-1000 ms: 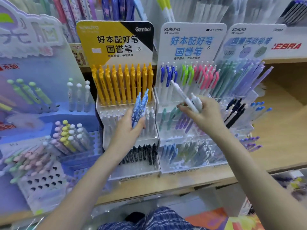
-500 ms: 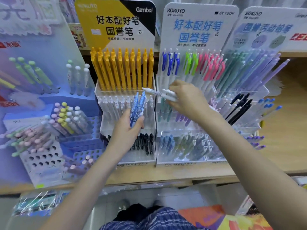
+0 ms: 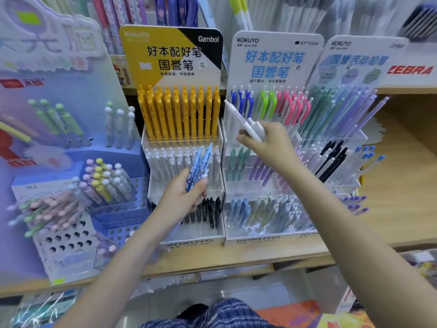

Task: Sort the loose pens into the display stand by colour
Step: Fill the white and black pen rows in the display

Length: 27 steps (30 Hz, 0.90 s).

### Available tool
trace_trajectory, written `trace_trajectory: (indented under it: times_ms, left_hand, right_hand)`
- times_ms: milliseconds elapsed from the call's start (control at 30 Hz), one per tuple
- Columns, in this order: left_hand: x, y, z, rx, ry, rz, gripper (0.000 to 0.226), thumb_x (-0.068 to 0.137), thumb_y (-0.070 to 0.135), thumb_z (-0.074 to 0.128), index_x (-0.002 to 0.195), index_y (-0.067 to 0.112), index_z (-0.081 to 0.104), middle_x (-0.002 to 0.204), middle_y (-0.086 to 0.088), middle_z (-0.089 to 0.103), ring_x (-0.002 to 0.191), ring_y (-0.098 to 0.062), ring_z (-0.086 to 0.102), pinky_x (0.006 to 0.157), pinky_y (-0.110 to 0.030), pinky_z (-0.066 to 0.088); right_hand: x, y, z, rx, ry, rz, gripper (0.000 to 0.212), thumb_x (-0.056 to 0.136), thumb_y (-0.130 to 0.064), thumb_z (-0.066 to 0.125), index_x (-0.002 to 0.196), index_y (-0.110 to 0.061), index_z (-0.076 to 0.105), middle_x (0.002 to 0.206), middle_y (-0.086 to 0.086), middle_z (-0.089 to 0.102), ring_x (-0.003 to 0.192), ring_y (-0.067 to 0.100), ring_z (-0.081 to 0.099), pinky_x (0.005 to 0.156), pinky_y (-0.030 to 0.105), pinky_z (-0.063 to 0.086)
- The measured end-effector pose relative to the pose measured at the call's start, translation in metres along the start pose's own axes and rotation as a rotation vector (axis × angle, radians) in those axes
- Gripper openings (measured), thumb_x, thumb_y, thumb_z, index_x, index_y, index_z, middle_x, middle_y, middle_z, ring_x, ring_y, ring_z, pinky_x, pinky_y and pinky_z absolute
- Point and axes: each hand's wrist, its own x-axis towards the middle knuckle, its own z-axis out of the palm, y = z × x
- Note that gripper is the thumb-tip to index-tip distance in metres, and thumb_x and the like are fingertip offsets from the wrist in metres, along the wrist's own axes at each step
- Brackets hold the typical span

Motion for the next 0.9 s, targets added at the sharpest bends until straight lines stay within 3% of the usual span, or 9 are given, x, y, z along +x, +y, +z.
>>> trace_trajectory:
  times_ms: [100, 233, 300, 367, 467, 567, 633, 733, 900]
  left_hand:
    - [-0.003, 0.006, -0.001, -0.009, -0.122, 0.003, 0.004, 0.095, 0.017, 0.047, 0.098, 0.018, 0.05, 0.065, 0.002, 0.052, 0.045, -0.004, 0.036, 0.042, -0.015, 0.029]
    - [-0.005, 0.01, 0.0, -0.02, -0.208, 0.018, 0.006, 0.095, 0.019, 0.048, 0.098, 0.016, 0.052, 0.065, 0.003, 0.052, 0.047, -0.006, 0.036, 0.043, -0.015, 0.028]
    - [-0.004, 0.011, 0.0, -0.024, -0.243, -0.006, 0.007, 0.094, 0.02, 0.049, 0.097, 0.015, 0.052, 0.065, 0.002, 0.052, 0.046, -0.006, 0.035, 0.042, -0.014, 0.027]
    - [-0.003, 0.009, 0.002, 0.018, -0.279, -0.027, 0.012, 0.094, 0.024, 0.049, 0.097, 0.013, 0.052, 0.064, 0.002, 0.051, 0.046, -0.006, 0.036, 0.041, -0.014, 0.029]
    - [-0.002, -0.002, 0.003, 0.158, -0.222, -0.027, 0.021, 0.095, 0.029, 0.046, 0.096, 0.008, 0.052, 0.066, 0.001, 0.052, 0.044, -0.003, 0.04, 0.042, -0.014, 0.032]
    - [-0.001, -0.017, -0.001, 0.167, -0.044, -0.062, 0.014, 0.098, 0.027, 0.041, 0.093, 0.02, 0.053, 0.065, 0.001, 0.052, 0.042, -0.002, 0.039, 0.042, -0.016, 0.033]
    - [-0.001, -0.022, -0.002, 0.122, 0.03, -0.088, 0.015, 0.098, 0.026, 0.04, 0.091, 0.023, 0.052, 0.066, 0.001, 0.052, 0.041, -0.002, 0.038, 0.042, -0.017, 0.032]
    - [-0.001, -0.023, 0.0, 0.128, 0.008, -0.088, 0.014, 0.098, 0.027, 0.039, 0.092, 0.024, 0.052, 0.065, 0.002, 0.051, 0.041, -0.001, 0.037, 0.042, -0.018, 0.031]
    - [-0.001, -0.019, 0.002, 0.133, -0.012, -0.059, 0.013, 0.098, 0.028, 0.039, 0.092, 0.027, 0.051, 0.065, 0.004, 0.052, 0.042, 0.0, 0.039, 0.043, -0.018, 0.033]
  right_hand:
    - [-0.02, -0.013, 0.006, 0.366, -0.132, 0.19, 0.013, 0.082, -0.018, 0.071, 0.092, -0.01, 0.068, 0.053, -0.008, 0.052, 0.038, 0.001, 0.039, 0.039, 0.016, 0.033]
    - [-0.027, -0.016, 0.003, 0.516, -0.209, 0.285, 0.006, 0.083, -0.012, 0.069, 0.083, -0.012, 0.063, 0.051, -0.008, 0.06, 0.04, 0.006, 0.034, 0.037, 0.018, 0.029]
    - [-0.032, -0.012, -0.005, 0.55, -0.222, 0.294, 0.007, 0.083, -0.01, 0.067, 0.08, -0.01, 0.061, 0.044, -0.008, 0.052, 0.038, 0.007, 0.032, 0.036, 0.018, 0.027]
    - [-0.039, -0.003, -0.013, 0.605, -0.184, 0.313, 0.006, 0.083, -0.009, 0.067, 0.08, -0.008, 0.061, 0.042, -0.003, 0.042, 0.036, 0.009, 0.03, 0.035, 0.019, 0.025]
    - [-0.057, 0.014, -0.03, 0.653, 0.035, 0.326, 0.008, 0.082, -0.006, 0.066, 0.077, -0.008, 0.061, 0.043, -0.001, 0.039, 0.035, 0.009, 0.029, 0.035, 0.018, 0.023]
    - [-0.083, 0.025, -0.045, 0.481, 0.191, 0.284, 0.008, 0.082, -0.005, 0.067, 0.077, -0.009, 0.062, 0.043, -0.008, 0.047, 0.036, 0.005, 0.035, 0.036, 0.016, 0.029]
    - [-0.099, 0.031, -0.037, 0.254, 0.173, 0.179, 0.007, 0.081, -0.005, 0.069, 0.077, -0.007, 0.064, 0.052, -0.007, 0.055, 0.038, 0.001, 0.044, 0.04, 0.009, 0.032]
    - [-0.112, 0.041, -0.002, -0.052, 0.083, 0.023, 0.012, 0.083, -0.012, 0.069, 0.073, -0.011, 0.063, 0.055, -0.012, 0.052, 0.048, -0.002, 0.05, 0.046, 0.009, 0.033]
    - [-0.113, 0.063, 0.037, -0.242, 0.053, -0.109, 0.023, 0.085, -0.028, 0.056, 0.076, -0.008, 0.063, 0.055, -0.012, 0.044, 0.043, -0.001, 0.033, 0.045, 0.01, 0.021]
